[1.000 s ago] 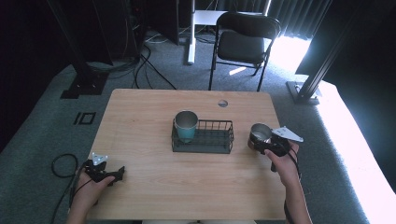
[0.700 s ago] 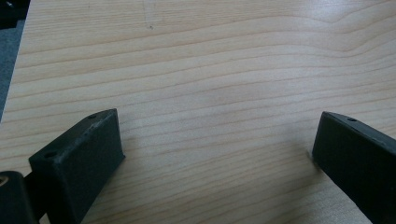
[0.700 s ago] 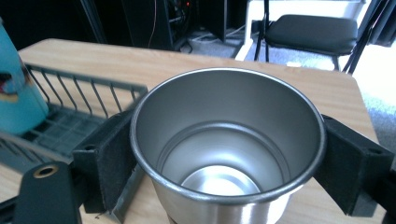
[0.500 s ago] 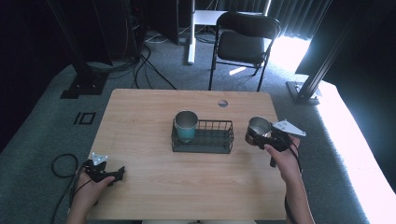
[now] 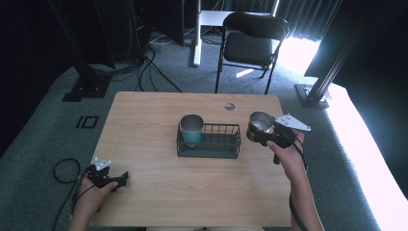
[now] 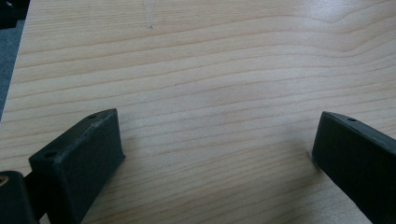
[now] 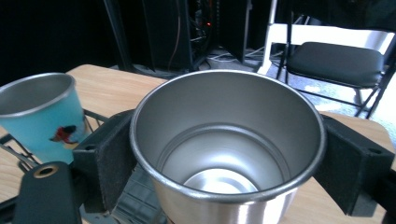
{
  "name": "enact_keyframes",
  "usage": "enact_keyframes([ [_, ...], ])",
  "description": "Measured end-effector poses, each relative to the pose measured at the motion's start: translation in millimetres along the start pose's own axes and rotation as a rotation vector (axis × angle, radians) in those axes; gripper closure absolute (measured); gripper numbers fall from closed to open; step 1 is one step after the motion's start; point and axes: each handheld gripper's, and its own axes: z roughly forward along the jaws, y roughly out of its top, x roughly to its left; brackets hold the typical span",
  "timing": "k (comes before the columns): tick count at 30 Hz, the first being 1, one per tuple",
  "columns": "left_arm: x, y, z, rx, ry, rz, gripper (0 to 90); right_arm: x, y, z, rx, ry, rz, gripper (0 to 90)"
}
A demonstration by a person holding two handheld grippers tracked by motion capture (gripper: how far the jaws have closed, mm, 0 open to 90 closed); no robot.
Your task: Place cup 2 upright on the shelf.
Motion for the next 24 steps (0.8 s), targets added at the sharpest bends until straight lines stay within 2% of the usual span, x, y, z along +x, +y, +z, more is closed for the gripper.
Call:
enact_keyframes([
  [9,0.0,0.0,0.0,0.000,0.000,0.001,2.4,17.0,11.6,8.9,-0.010,0.035,-0.017,14.3],
  [15,0.1,0.0,0.0,0.000,-0.001,0.001,2.4,33.3,20.1,16.8,-0.007,0.071,-0.028,14.3],
  [24,0.1,-0.1,0.1,-0.001,-0.001,0.000,2.4,53.3,19.6,35.0,-0.008,0.100,-0.040,14.3],
])
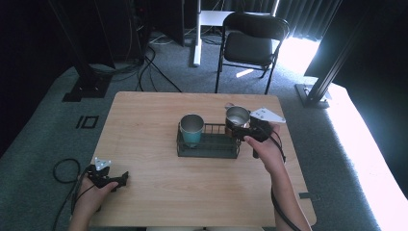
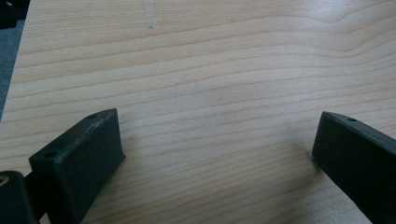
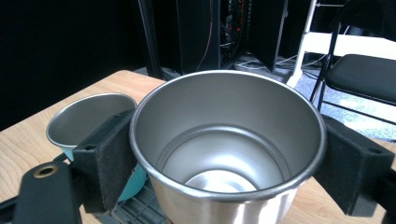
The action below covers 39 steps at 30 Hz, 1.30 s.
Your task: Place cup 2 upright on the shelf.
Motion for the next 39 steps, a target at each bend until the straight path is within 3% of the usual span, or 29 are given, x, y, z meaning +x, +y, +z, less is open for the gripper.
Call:
enact_keyframes([
  [16,0.0,0.0,0.0,0.000,0.000,0.000,2.4,16.8,-22.8,33.6,0.048,0.032,0.003,14.3],
  [39,0.0,0.0,0.0,0.000,0.000,0.000,2.4,26.0,-46.9,56.2,0.097,0.025,0.013,14.3],
])
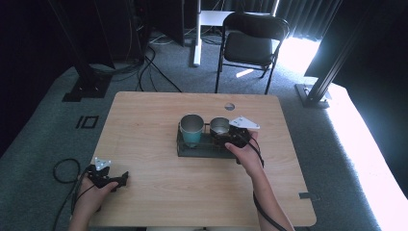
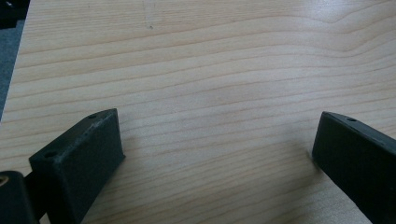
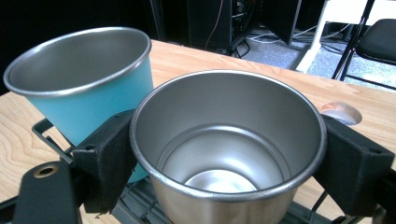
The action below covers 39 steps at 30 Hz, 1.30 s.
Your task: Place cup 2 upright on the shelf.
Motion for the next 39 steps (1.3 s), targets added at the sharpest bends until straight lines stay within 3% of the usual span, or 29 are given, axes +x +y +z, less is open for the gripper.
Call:
enact_keyframes([
  [16,0.0,0.0,0.0,0.000,0.000,0.000,2.4,3.8,-12.0,9.8,0.050,-0.006,-0.014,14.3],
  [21,0.0,0.0,0.0,0.000,0.000,0.000,2.4,1.1,-11.9,9.3,0.065,0.033,-0.034,13.8],
  [24,0.0,0.0,0.0,0.000,0.000,0.000,2.4,0.8,-12.7,8.4,0.067,0.027,-0.034,12.6],
  [31,0.1,0.0,0.0,0.001,0.000,0.001,2.4,-0.3,-11.4,-1.3,0.049,0.021,-0.033,10.8],
  [39,0.0,0.0,0.0,0.000,0.000,0.000,2.4,-3.4,-15.1,-13.0,0.044,0.030,-0.067,10.8],
])
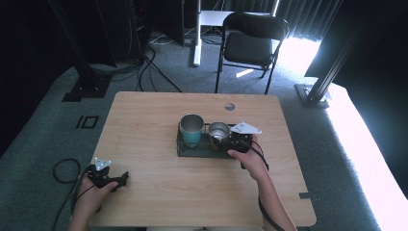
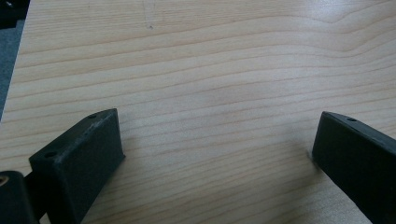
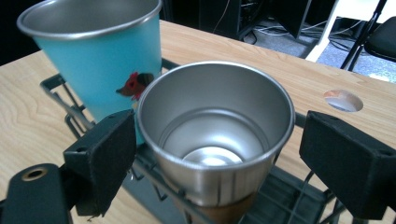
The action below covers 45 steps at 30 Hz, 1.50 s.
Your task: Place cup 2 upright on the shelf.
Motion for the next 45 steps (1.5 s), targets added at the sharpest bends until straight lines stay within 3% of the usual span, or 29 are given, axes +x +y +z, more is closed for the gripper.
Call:
enact_keyframes([
  [10,0.0,0.0,0.0,0.000,0.000,0.000,2.5,-3.0,-7.4,-14.6,-0.015,-0.003,-0.031,10.8],
  [29,-0.1,0.0,0.0,0.000,0.000,0.000,2.4,-18.4,-25.4,-43.6,-0.025,-0.040,-0.007,10.9],
  [34,-0.1,0.0,0.0,0.000,0.000,0.000,2.4,-20.6,-32.0,-47.4,-0.008,-0.048,-0.022,10.9],
  [45,0.0,0.0,0.0,0.000,0.000,0.000,2.4,-30.4,-53.3,-57.9,0.018,-0.078,0.010,10.9],
])
